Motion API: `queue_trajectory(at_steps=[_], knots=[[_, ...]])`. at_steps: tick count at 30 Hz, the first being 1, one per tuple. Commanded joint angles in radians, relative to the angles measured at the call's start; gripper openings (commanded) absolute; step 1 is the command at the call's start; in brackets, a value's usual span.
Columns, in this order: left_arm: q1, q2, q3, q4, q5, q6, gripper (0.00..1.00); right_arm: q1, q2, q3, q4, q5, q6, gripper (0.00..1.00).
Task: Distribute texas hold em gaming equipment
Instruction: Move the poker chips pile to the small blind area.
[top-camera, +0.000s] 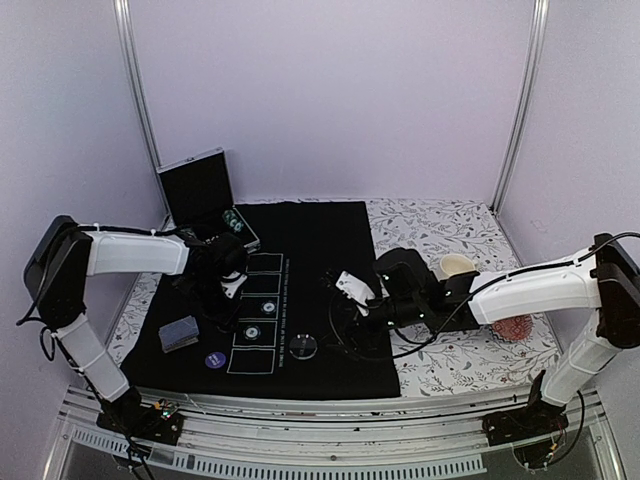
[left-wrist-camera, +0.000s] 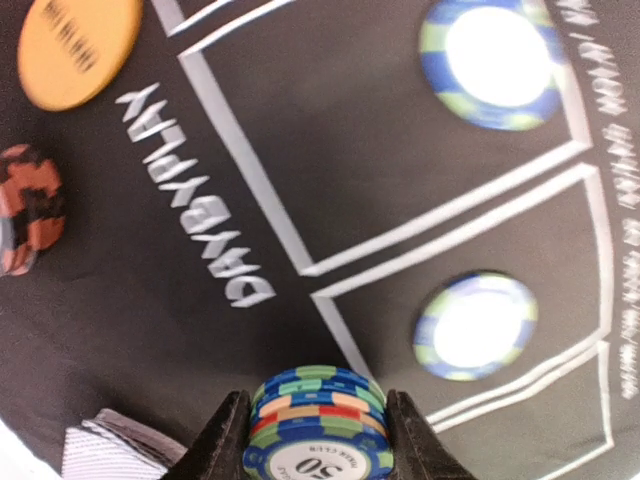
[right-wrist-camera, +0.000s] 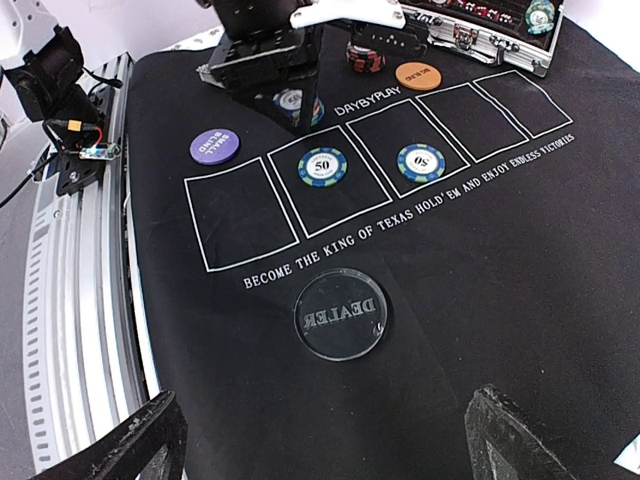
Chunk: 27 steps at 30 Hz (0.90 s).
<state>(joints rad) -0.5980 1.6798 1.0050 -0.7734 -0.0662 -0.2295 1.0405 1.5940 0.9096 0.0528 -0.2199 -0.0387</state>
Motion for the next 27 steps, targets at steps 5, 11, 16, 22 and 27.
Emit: queue_trajectory(at_steps=[5,11,16,22,27], knots=[[0.101,0.028,0.009,-0.01,-0.053,0.026,0.0,0.006,-0.076,-0.053,0.014,0.011,-0.027,0.99],[0.109,0.059,0.019,-0.032,-0.025,0.044,0.0,0.006,-0.081,-0.051,0.012,0.015,-0.036,0.99],[0.112,0.063,0.023,-0.036,0.015,0.056,0.34,0.006,-0.084,-0.05,0.008,0.016,-0.034,0.99],[0.11,0.028,0.029,-0.043,0.031,0.058,0.77,0.006,-0.094,-0.048,-0.004,0.016,-0.033,0.99],[0.102,-0.031,0.064,-0.056,0.0,0.066,0.84,0.006,-0.089,-0.043,-0.003,0.018,-0.035,0.99]])
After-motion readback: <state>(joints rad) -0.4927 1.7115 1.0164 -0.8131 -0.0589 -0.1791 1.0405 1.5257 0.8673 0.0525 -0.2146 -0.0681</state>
